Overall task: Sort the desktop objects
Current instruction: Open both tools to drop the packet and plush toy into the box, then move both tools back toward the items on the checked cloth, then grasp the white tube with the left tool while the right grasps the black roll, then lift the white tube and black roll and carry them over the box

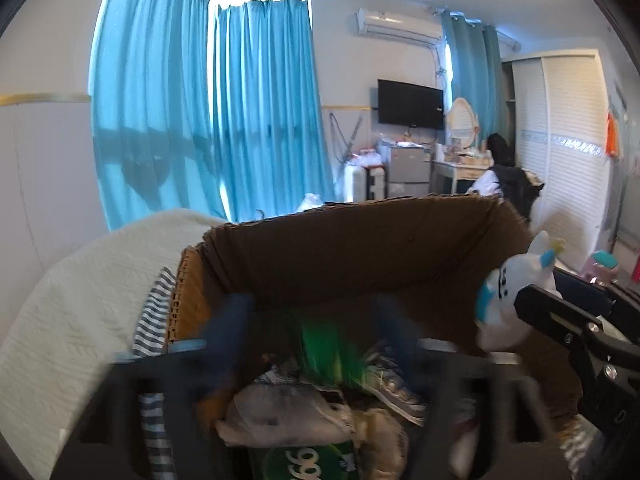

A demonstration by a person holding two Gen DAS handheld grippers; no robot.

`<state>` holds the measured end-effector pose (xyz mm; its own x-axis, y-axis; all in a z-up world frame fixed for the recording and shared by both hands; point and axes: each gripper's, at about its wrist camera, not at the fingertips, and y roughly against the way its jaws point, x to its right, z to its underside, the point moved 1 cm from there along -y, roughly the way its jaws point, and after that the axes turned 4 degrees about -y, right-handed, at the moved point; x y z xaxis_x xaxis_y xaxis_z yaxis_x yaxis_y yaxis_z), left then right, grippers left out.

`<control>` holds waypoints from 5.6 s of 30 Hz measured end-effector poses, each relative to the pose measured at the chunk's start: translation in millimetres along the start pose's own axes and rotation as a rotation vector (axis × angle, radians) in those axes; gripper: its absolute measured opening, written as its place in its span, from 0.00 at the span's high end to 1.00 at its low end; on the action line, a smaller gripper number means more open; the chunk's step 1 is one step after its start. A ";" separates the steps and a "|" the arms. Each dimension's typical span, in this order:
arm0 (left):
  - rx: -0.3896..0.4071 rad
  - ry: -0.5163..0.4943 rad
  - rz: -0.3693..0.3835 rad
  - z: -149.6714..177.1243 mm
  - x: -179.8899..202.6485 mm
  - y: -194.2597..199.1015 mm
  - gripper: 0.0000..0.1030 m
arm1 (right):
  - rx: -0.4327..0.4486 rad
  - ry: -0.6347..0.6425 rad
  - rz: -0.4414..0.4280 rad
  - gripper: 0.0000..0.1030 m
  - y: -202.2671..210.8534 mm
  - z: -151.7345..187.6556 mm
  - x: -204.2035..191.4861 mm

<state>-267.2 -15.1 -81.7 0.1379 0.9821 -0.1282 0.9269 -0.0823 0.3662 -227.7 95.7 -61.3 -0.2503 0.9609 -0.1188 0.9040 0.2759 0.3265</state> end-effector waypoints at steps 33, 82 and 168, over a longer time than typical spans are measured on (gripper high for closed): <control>0.163 0.106 -0.137 -24.4 -41.8 116.8 0.00 | 0.172 -0.045 0.094 0.00 108.4 -26.7 -8.5; -0.697 0.154 0.088 193.6 12.8 98.8 0.34 | -0.402 0.076 -0.179 0.49 65.1 127.5 -69.9; 0.144 -0.012 0.082 -23.0 10.2 222.8 0.88 | 0.256 0.071 -0.051 0.93 247.9 -32.9 -55.4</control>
<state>-67.3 -19.5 19.7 0.2183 0.9691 -0.1150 0.9529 -0.1862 0.2396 -1.1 111.7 57.1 -0.3136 0.9476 -0.0605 0.9454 0.3175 0.0728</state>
